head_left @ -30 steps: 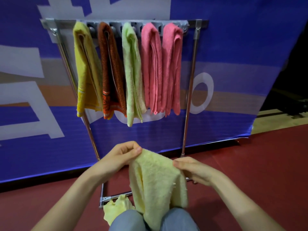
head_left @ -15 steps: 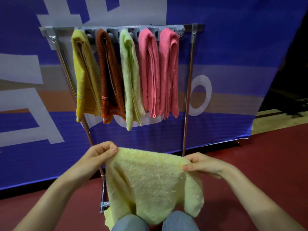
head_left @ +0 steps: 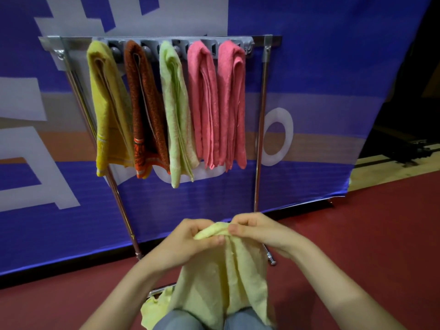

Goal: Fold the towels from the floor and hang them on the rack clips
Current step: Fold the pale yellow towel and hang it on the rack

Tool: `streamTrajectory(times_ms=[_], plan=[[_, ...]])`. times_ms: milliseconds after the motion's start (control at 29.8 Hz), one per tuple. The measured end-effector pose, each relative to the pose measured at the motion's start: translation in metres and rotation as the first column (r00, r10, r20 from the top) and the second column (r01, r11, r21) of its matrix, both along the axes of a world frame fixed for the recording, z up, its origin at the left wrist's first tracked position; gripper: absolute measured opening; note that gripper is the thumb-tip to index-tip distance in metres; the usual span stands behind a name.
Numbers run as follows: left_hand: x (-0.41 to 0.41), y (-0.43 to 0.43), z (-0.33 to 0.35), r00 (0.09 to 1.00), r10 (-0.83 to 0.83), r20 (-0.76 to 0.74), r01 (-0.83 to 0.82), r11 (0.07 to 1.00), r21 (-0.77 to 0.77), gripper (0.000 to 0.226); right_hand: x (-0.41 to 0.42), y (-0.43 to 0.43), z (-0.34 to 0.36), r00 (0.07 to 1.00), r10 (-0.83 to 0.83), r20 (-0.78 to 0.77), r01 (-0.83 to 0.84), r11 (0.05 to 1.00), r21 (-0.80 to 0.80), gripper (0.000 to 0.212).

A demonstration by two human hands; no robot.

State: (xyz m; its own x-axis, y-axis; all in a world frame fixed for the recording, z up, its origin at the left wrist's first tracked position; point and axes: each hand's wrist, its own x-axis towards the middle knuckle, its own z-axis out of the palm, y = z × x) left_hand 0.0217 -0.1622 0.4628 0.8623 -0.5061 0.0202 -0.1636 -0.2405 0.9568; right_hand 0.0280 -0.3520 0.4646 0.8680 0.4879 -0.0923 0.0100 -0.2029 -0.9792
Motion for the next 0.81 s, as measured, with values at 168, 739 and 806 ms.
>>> streamTrajectory(times_ms=[168,739,806], plan=[[-0.001,0.009,-0.006,0.992,0.031,-0.118,-0.048,0.988,-0.147,0.03,-0.012,-0.005,-0.041,0.944,-0.017,-0.329,0.046,0.996,0.08,0.034],[-0.01,0.007,-0.003,0.976,0.076,-0.204,-0.106,0.985,-0.138,0.024,-0.007,0.019,-0.027,0.99,-0.04,-0.138,0.075,0.962,0.264,0.015],[-0.009,0.006,0.0,0.982,0.113,-0.154,-0.136,0.98,-0.146,0.022,-0.006,0.018,-0.027,0.993,-0.029,-0.115,0.055,0.972,0.228,0.017]])
